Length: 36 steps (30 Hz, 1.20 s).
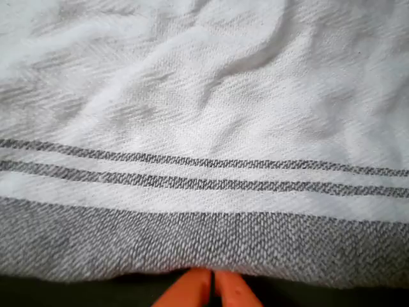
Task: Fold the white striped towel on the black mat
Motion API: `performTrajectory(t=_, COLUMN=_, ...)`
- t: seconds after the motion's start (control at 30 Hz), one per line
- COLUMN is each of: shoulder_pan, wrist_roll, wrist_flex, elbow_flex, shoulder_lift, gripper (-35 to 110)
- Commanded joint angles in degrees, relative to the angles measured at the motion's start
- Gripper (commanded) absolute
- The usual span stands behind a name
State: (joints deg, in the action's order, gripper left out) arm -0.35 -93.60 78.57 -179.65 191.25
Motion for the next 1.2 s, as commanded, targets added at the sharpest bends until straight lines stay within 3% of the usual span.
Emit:
performTrajectory(t=0.0, shoulder_pan=0.9, wrist_roll=-0.6, wrist_flex=1.1, elbow_flex=-1.2, shoulder_lift=1.3, gripper=0)
performTrajectory(t=0.63, shoulder_pan=1.2, wrist_roll=-2.5, wrist_flex=0.9, elbow_flex=-0.5, shoulder_lift=1.2, gripper=0)
performTrajectory(t=1.17, shoulder_pan=-6.2, wrist_roll=1.2, wrist_flex=6.3, elbow_flex=14.3, shoulder_lift=-9.8, gripper=0)
